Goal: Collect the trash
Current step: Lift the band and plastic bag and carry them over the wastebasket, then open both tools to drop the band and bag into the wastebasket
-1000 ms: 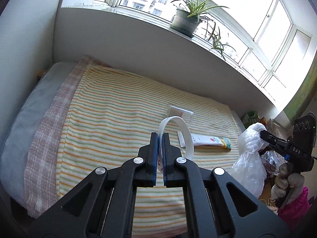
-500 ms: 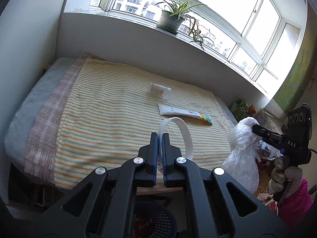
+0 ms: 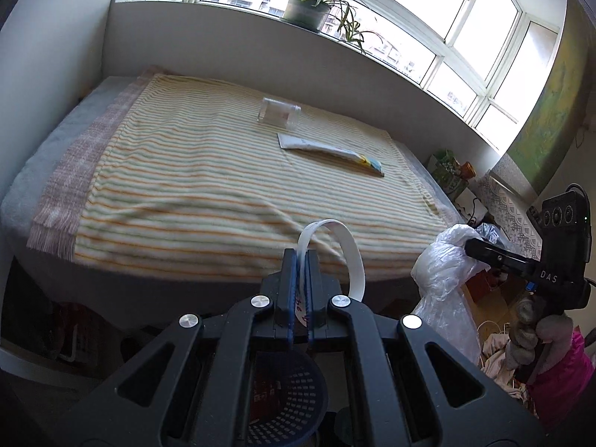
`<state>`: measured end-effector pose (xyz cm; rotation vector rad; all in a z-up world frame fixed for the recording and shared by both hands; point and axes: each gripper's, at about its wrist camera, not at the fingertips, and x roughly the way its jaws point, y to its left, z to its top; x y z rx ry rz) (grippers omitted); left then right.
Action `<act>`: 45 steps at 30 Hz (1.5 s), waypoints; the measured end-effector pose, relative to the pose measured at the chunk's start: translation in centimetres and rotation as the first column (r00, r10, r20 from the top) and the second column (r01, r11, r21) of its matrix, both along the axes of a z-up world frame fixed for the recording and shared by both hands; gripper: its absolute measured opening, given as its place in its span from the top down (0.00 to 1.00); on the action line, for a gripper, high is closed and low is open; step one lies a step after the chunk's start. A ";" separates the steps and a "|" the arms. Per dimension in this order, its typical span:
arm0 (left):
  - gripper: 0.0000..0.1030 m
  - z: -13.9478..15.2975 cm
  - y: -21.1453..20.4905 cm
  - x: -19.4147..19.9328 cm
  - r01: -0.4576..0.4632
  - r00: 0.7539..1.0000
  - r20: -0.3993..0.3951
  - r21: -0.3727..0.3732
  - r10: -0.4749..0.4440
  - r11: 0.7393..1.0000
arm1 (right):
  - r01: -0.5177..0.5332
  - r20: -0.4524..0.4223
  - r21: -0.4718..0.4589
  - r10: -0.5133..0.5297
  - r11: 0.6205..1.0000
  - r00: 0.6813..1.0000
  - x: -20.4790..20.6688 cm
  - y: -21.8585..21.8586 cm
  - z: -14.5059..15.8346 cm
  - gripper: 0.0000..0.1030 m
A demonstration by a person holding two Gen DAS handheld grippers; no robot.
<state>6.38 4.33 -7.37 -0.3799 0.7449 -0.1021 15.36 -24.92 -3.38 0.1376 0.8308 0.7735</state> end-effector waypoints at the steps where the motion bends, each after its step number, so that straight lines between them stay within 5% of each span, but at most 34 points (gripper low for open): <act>1: 0.98 -0.4 -0.4 -0.2 0.005 1.000 -0.007 0.000 -0.005 1.000 | -0.001 -0.006 -0.004 0.001 1.000 1.000 -0.3 -0.1 -0.4 0.83; 45: 0.98 -15.8 -6.0 -2.3 0.078 0.942 -0.330 0.044 -0.059 0.996 | -0.051 -0.196 -0.224 0.007 0.973 0.981 -5.3 2.9 -16.5 0.83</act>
